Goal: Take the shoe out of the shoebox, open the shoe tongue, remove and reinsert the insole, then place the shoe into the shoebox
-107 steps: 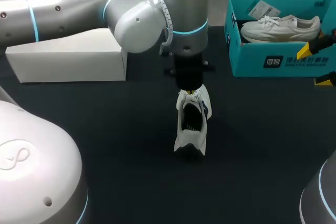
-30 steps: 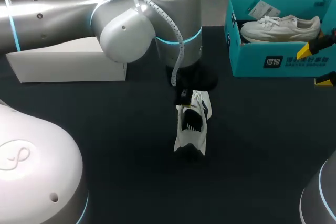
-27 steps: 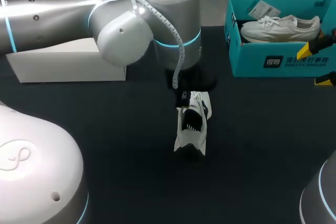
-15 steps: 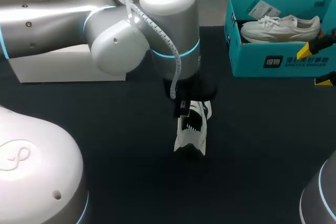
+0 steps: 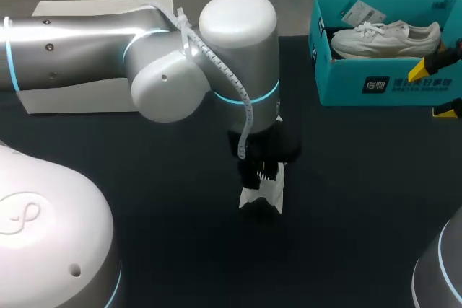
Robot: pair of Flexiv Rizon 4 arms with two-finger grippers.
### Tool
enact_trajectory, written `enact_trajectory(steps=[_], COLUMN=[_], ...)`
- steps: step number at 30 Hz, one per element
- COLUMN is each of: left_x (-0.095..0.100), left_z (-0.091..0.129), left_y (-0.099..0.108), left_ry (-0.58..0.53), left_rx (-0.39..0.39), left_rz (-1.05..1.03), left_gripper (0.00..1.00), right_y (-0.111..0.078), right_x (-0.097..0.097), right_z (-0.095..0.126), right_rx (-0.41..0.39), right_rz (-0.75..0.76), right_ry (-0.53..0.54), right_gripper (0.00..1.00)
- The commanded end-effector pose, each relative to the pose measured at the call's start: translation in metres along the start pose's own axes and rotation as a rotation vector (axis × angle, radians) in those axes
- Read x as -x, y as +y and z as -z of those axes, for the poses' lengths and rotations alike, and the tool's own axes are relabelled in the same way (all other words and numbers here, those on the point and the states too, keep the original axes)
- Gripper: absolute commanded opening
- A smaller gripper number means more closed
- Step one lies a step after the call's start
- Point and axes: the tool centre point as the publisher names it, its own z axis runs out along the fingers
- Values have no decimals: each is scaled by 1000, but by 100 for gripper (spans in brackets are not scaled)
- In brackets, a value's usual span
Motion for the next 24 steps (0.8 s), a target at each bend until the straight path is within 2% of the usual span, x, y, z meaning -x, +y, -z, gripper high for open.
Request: enact_trajectory(steps=[1, 11, 15, 16, 24], left_x=[1, 3, 5, 6, 5], left_z=[-12, -33, -47, -50, -67], left_y=[-6, -8, -9, -9, -12], left_ry=[4, 0, -9, 20, -12], left_rx=[-1, -34, -15, -21, -10], left_rz=[8, 53, 59, 64, 81], left_gripper=[100, 100, 100, 100, 100], right_y=[0, 0, 0, 0, 0], right_x=[0, 0, 0, 0, 0], right_z=[-1, -1, -1, -1, -1], right_rx=[0, 0, 0, 0, 0], right_rz=[-1, -1, -1, -1, -1], right_ry=[-1, -1, -1, -1, -1], right_gripper=[100, 100, 100, 100, 100])
